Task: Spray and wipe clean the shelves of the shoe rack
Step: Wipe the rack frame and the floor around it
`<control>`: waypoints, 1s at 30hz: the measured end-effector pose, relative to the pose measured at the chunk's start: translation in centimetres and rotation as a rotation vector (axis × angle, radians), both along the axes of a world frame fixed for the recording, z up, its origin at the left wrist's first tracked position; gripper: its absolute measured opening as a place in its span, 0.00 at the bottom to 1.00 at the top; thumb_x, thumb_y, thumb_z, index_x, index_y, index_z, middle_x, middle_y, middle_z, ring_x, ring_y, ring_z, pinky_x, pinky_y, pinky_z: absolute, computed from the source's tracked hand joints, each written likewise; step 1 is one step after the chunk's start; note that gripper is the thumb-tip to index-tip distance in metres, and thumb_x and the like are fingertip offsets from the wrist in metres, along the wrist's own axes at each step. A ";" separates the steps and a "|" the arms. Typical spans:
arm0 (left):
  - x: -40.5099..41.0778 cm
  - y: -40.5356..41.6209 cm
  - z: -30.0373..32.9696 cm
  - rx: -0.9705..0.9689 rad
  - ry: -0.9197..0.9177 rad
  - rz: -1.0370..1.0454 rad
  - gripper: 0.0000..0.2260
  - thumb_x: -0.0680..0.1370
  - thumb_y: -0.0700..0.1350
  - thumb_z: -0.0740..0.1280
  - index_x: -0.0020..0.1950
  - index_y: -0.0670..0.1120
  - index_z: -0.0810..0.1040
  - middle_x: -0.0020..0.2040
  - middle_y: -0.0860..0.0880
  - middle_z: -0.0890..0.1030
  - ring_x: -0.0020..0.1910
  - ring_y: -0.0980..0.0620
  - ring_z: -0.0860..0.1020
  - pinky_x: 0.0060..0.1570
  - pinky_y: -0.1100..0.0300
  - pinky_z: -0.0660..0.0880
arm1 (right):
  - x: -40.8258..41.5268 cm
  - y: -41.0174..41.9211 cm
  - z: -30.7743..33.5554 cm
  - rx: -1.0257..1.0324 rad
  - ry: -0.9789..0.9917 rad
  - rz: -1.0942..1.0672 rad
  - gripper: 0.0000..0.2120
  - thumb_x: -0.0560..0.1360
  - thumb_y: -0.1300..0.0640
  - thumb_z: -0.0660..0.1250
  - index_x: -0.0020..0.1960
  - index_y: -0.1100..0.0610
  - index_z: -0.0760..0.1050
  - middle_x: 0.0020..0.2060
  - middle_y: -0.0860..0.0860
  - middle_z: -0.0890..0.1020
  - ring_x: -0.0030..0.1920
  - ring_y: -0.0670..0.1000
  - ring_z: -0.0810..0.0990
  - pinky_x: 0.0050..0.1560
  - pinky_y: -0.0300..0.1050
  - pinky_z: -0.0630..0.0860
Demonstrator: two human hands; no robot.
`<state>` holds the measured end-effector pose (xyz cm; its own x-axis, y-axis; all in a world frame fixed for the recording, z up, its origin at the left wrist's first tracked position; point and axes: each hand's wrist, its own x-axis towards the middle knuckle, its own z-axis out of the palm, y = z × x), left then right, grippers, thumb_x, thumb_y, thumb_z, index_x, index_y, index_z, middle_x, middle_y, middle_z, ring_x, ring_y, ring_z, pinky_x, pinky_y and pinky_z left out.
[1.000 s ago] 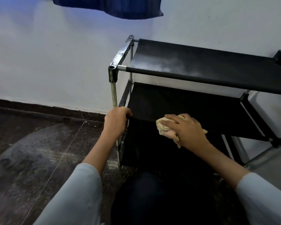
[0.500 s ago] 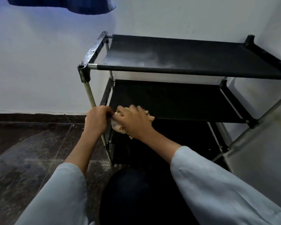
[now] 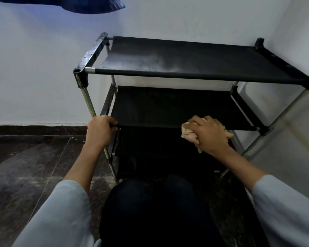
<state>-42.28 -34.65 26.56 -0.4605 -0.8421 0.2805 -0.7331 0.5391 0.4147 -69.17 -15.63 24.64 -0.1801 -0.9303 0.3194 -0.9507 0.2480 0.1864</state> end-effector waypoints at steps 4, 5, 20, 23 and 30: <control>-0.2 0.0 0.3 -0.034 -0.030 -0.012 0.07 0.72 0.40 0.72 0.49 0.42 0.85 0.45 0.41 0.84 0.48 0.39 0.79 0.47 0.51 0.72 | 5.4 -3.7 0.9 0.053 -0.027 0.039 0.22 0.66 0.51 0.73 0.59 0.43 0.76 0.55 0.46 0.75 0.49 0.56 0.75 0.48 0.50 0.71; -0.3 0.0 0.4 -0.039 -0.043 -0.013 0.07 0.72 0.40 0.72 0.48 0.42 0.85 0.44 0.41 0.84 0.48 0.39 0.79 0.46 0.51 0.72 | 7.4 -5.3 1.2 0.055 -0.035 0.065 0.18 0.69 0.51 0.70 0.58 0.43 0.75 0.55 0.45 0.74 0.49 0.55 0.75 0.47 0.50 0.70; 0.2 -0.9 0.6 -0.020 -0.058 -0.074 0.06 0.71 0.38 0.73 0.47 0.40 0.85 0.41 0.40 0.83 0.42 0.40 0.79 0.42 0.52 0.72 | 0.4 -0.9 -0.3 -0.053 -0.156 0.118 0.16 0.72 0.43 0.70 0.58 0.45 0.79 0.51 0.46 0.80 0.44 0.55 0.76 0.45 0.48 0.71; 0.1 -1.0 0.5 -0.038 -0.054 -0.076 0.05 0.71 0.39 0.73 0.46 0.40 0.85 0.41 0.41 0.84 0.42 0.41 0.80 0.42 0.52 0.72 | -4.9 3.8 -0.5 -0.096 -0.188 -0.039 0.20 0.69 0.42 0.72 0.60 0.43 0.78 0.52 0.44 0.79 0.45 0.55 0.75 0.45 0.47 0.69; -0.1 -0.3 0.4 -0.090 -0.062 -0.065 0.06 0.72 0.38 0.73 0.47 0.39 0.85 0.42 0.39 0.84 0.44 0.37 0.80 0.44 0.49 0.73 | -4.3 2.3 1.7 0.026 -0.306 -0.218 0.20 0.65 0.53 0.73 0.56 0.42 0.79 0.51 0.43 0.78 0.46 0.57 0.76 0.46 0.47 0.69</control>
